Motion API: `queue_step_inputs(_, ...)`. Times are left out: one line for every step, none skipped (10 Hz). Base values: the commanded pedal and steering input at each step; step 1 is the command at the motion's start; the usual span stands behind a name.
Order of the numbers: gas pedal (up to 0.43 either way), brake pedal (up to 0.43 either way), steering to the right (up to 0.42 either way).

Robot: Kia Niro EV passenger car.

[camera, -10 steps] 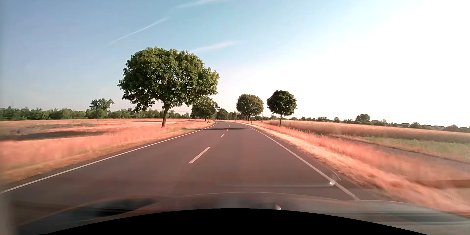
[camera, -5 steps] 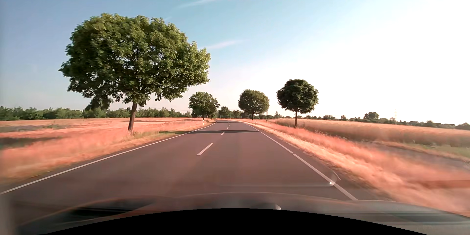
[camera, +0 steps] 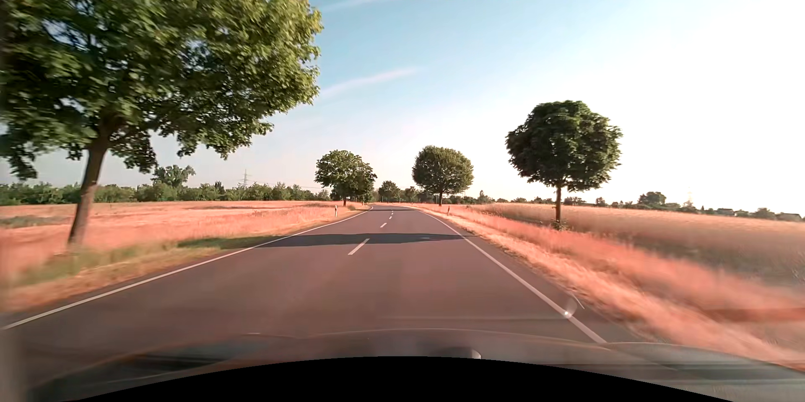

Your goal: Follow the waypoints while adhering to traffic rules and regulations

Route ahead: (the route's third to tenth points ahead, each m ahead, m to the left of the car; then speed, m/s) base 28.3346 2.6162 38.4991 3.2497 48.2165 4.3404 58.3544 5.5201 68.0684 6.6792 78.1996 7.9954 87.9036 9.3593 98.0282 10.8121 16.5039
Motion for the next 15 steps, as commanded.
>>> queue_step_inputs(0.079,0.000,-0.013)
queue_step_inputs(0.079,0.000,-0.013)
queue_step_inputs(0.079,0.000,-0.013)
queue_step_inputs(0.079,0.000,-0.013)
queue_step_inputs(0.079,0.000,-0.013)
queue_step_inputs(0.079,0.000,-0.013)
queue_step_inputs(0.079,0.000,-0.013)
queue_step_inputs(0.079,0.000,-0.013)
queue_step_inputs(0.079,0.000,-0.013)
queue_step_inputs(0.079,0.000,-0.013)
queue_step_inputs(0.087,0.000,-0.013)
queue_step_inputs(0.087,0.000,-0.014)
queue_step_inputs(0.087,0.000,-0.014)
queue_step_inputs(0.087,0.000,-0.014)
queue_step_inputs(0.087,0.000,-0.014)
